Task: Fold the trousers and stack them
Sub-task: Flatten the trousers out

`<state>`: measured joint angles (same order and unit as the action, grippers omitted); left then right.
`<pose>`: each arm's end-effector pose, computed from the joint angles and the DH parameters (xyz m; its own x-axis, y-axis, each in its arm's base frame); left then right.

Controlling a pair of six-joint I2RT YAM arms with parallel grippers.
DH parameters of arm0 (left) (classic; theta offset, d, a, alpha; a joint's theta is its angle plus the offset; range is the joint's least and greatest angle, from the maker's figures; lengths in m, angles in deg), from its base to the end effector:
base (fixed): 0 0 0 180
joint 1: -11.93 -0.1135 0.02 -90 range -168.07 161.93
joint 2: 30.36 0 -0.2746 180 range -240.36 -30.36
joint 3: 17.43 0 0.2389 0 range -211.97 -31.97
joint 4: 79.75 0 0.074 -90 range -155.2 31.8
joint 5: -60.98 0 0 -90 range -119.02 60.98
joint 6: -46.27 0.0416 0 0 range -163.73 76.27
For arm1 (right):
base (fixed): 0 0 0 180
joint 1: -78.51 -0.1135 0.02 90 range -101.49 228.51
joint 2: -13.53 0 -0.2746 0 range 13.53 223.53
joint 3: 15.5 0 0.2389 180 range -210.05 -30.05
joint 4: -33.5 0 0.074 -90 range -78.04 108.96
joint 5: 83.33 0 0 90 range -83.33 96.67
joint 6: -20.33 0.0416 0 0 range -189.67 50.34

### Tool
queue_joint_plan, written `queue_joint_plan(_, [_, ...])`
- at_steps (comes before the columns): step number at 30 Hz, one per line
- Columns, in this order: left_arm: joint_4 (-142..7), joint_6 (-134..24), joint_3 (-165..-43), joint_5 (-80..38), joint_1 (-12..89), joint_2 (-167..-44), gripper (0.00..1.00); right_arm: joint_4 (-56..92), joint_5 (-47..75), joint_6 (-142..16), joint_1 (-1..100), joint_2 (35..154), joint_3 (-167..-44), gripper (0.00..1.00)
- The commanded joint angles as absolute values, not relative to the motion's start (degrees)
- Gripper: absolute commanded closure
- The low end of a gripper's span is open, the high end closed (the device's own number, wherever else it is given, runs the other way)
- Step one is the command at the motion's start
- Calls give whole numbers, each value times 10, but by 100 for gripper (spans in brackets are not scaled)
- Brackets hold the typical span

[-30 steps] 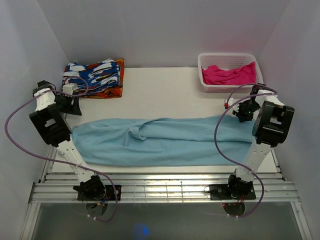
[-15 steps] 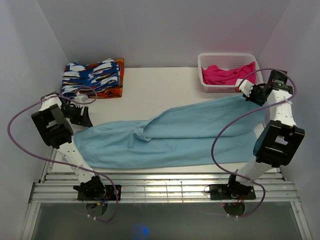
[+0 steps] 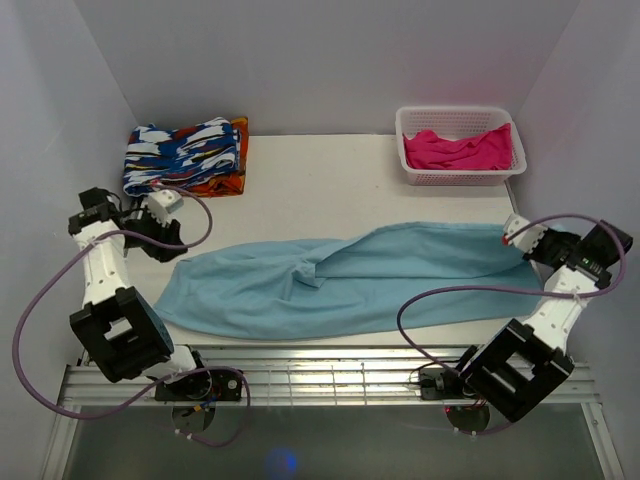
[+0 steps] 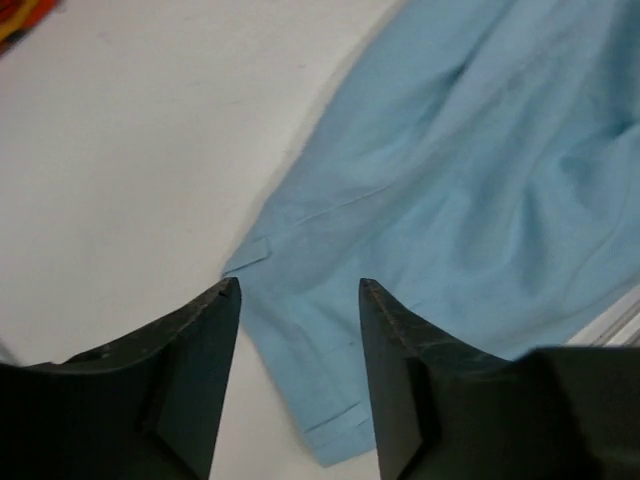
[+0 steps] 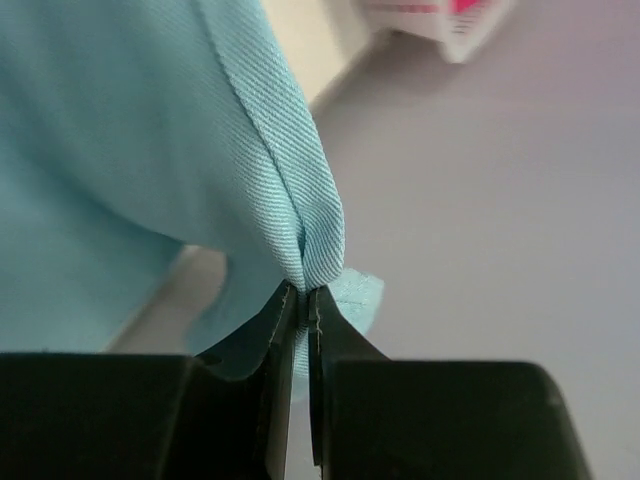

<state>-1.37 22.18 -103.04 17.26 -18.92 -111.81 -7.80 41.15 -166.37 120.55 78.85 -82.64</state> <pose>0.2261 0.1000 0.3035 -0.5067 0.4323 -0.7459 0.6784 0.7338 -0.0356 0.1849 -0.1350 0.3018 -0.1708 -0.9483 -0.2674 -0.4955 0.3173 -0.8086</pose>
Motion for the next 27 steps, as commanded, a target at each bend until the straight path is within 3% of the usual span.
queue_joint_plan(1, [-58, 215, -957, 139, -97, -1105, 32, -144, 467, -1889, 1247, 708, -693, 92])
queue_joint_plan(12, [-168, 98, -1062, 104, 37, -1305, 24, -216, 439, -1987, 1263, 677, -620, 92])
queue_joint_plan(18, [-124, 98, -1137, 129, 89, -1397, 25, -214, 453, -1992, 1262, 707, -649, 92])
queue_joint_plan(21, [-69, 116, -1149, 157, 102, -1420, 32, -203, 466, -1994, 1262, 727, -667, 92])
queue_joint_plan(23, [-48, 126, -1160, 167, 103, -1438, 42, -198, 476, -2001, 1261, 742, -677, 92])
queue_joint_plan(27, [10, 140, -1176, 193, 103, -1455, 47, -168, 477, -1983, 1248, 760, -691, 92])
